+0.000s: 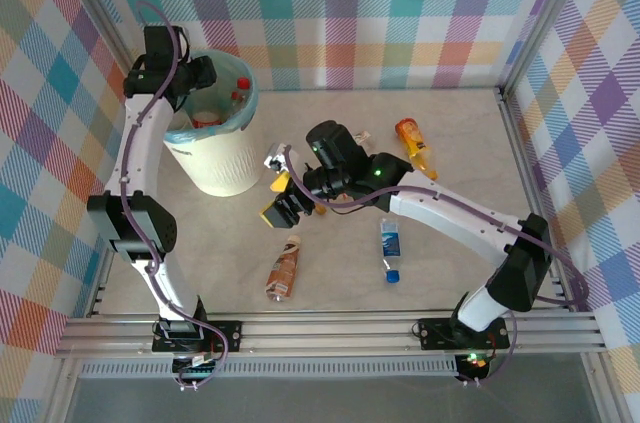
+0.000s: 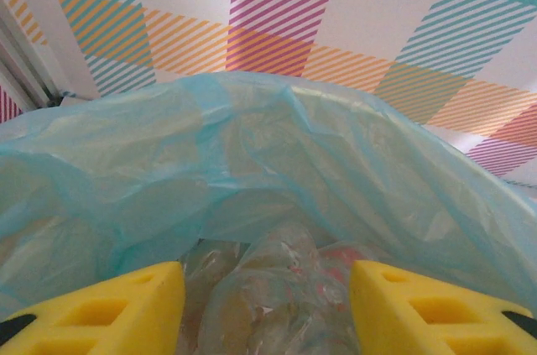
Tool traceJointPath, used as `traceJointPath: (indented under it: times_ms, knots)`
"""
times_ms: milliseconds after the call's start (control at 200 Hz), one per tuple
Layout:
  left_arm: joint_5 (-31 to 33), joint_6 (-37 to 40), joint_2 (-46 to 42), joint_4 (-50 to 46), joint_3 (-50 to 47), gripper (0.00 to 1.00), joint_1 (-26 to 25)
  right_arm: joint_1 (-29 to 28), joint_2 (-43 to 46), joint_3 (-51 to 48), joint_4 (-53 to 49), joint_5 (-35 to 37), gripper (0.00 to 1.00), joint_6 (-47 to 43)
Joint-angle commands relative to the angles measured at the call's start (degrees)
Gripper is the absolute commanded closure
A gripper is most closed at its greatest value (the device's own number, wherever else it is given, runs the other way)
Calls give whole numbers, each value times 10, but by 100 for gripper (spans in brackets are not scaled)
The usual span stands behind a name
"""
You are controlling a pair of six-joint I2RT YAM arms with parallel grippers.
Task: Put the plastic bottles in the bin
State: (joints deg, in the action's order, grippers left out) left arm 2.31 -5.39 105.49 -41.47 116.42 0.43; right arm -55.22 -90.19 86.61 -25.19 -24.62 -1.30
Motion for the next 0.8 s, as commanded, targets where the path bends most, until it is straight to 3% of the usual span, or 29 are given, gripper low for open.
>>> traceJointPath:
  times_ms: [0, 170, 315, 510, 635, 795]
  knots:
    - [10, -6, 3, -135, 41, 45, 17, -5, 17, 19, -3, 0, 21, 3]
    - [22, -22, -21, -150, 130, 32, 18, -5, 27, 26, -2, 27, 21, 14]
    - [65, -28, -70, -133, 127, 24, 17, -4, 42, 27, -4, 72, 20, 27]
    - [57, -28, -130, -124, 69, 26, 17, -3, 60, 22, -17, 132, 20, 36]
    - [43, -30, -173, -113, 14, 28, 17, 1, 64, 34, -54, 215, 21, 47]
    - [43, -20, -216, -86, -84, 32, 22, 56, 87, 18, -79, 234, 20, 83]
